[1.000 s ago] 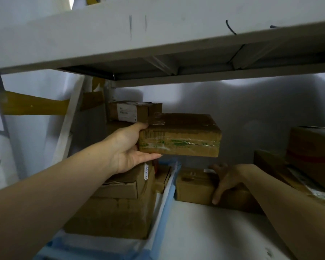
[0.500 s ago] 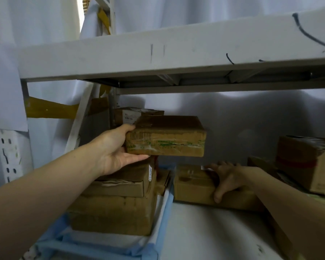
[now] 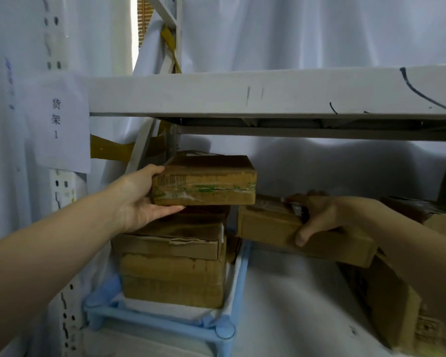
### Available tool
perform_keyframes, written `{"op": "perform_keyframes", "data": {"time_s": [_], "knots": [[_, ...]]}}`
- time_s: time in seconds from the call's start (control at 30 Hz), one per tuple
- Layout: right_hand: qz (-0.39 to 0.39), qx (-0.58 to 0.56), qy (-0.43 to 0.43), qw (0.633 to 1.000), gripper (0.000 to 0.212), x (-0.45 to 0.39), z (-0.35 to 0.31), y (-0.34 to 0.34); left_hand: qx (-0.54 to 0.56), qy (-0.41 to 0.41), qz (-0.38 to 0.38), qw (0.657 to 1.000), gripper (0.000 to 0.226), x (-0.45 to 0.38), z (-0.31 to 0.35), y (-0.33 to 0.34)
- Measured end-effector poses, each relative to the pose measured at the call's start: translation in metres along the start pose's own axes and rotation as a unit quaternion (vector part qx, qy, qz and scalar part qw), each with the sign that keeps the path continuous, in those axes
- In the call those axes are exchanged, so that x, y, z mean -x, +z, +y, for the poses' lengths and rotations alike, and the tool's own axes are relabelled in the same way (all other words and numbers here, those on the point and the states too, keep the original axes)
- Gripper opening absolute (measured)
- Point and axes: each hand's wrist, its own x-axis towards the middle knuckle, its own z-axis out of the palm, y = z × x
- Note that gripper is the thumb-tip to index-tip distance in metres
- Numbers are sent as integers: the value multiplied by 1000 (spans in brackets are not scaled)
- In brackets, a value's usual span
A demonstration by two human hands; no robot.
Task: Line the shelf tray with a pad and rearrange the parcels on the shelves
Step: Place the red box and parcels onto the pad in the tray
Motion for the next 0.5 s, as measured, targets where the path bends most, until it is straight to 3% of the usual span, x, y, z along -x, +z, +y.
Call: {"op": "perform_keyframes", "data": {"time_s": [0.33,0.5], "knots": [[41,-7,60,997,120,26,-29,-36,-36,21,47,998,16,18,13,-44],[46,-7,87,995,103,39,-37,-39,-97,9,50,994,17,17,11,-56]]}}
